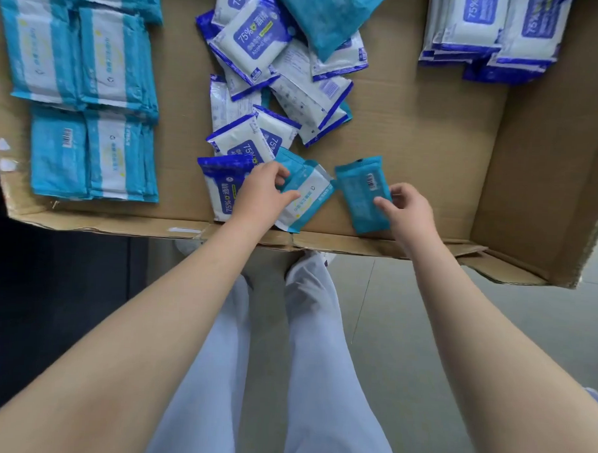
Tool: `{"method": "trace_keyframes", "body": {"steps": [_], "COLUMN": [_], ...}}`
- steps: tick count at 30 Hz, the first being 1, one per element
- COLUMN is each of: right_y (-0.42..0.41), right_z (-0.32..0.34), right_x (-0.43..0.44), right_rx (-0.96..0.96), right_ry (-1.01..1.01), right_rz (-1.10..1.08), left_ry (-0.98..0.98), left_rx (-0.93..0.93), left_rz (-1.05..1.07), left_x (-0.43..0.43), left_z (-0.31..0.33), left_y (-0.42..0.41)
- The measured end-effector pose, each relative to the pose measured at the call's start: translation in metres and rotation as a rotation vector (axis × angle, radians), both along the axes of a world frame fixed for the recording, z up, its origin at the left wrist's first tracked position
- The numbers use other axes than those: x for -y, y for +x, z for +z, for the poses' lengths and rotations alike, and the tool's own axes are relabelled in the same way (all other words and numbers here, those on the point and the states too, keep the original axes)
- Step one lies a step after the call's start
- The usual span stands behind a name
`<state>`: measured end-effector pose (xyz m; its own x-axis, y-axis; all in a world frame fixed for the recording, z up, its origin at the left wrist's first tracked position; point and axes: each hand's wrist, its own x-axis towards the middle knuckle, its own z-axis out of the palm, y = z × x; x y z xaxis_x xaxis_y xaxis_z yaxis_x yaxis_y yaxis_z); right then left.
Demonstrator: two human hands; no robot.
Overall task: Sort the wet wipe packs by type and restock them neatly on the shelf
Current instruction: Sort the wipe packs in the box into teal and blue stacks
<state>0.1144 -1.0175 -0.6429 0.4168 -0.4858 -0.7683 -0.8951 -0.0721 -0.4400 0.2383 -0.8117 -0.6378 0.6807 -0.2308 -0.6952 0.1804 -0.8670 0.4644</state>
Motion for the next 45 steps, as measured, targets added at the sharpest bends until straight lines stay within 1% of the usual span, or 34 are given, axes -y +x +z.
{"method": "trace_keyframes", "body": {"steps": [4,7,11,15,18,23,26,29,32,35,40,43,45], "right_y": [-0.012,-0.01,0.001,0.021,0.044,0.099,0.129,0.154,0.172,0.182,0.192,0.198,0.201], "right_z": [0.01,0.02,0.034,0.045,0.05,0.062,0.061,0.057,0.049,0.037,0.019,0.014,0.014], "right_x": [0.008,0.0,-0.018,-0.042,-0.069,-0.14,-0.191,-0.241,-0.281,-0.309,-0.331,-0.335,-0.334], "right_rx": [0.071,0.124,0.196,0.264,0.287,0.312,0.299,0.271,0.211,0.153,0.12,0.118,0.131], "right_ry": [0.05,0.107,0.178,0.218,0.244,0.357,0.404,0.419,0.408,0.373,0.314,0.2,0.142], "right_rz": [-0.2,-0.354,-0.481,-0.533,-0.502,-0.418,-0.33,-0.257,-0.195,-0.169,-0.172,-0.12,-0.1], "left_ry": [0.054,0.044,-0.07,-0.205,-0.287,-0.335,-0.338,-0.319,-0.276,-0.177,-0.022,0.017,0.029], "left_rx": [0.036,-0.006,-0.01,0.011,0.003,0.001,-0.002,0.038,0.061,0.096,0.242,0.339,0.365], "left_rz": [-0.06,-0.041,0.003,0.177,0.337,0.587,0.691,0.763,0.76,0.72,0.566,0.528,0.519], "left_x": [0.009,0.01,-0.001,-0.033,-0.077,-0.179,-0.238,-0.283,-0.309,-0.319,-0.313,-0.308,-0.304], "left_z": [0.0,0.003,0.015,0.037,0.053,0.064,0.067,0.064,0.053,0.037,0.024,0.02,0.018], "left_y": [-0.004,-0.004,0.0,0.016,0.037,0.072,0.091,0.107,0.118,0.126,0.13,0.133,0.136]}}
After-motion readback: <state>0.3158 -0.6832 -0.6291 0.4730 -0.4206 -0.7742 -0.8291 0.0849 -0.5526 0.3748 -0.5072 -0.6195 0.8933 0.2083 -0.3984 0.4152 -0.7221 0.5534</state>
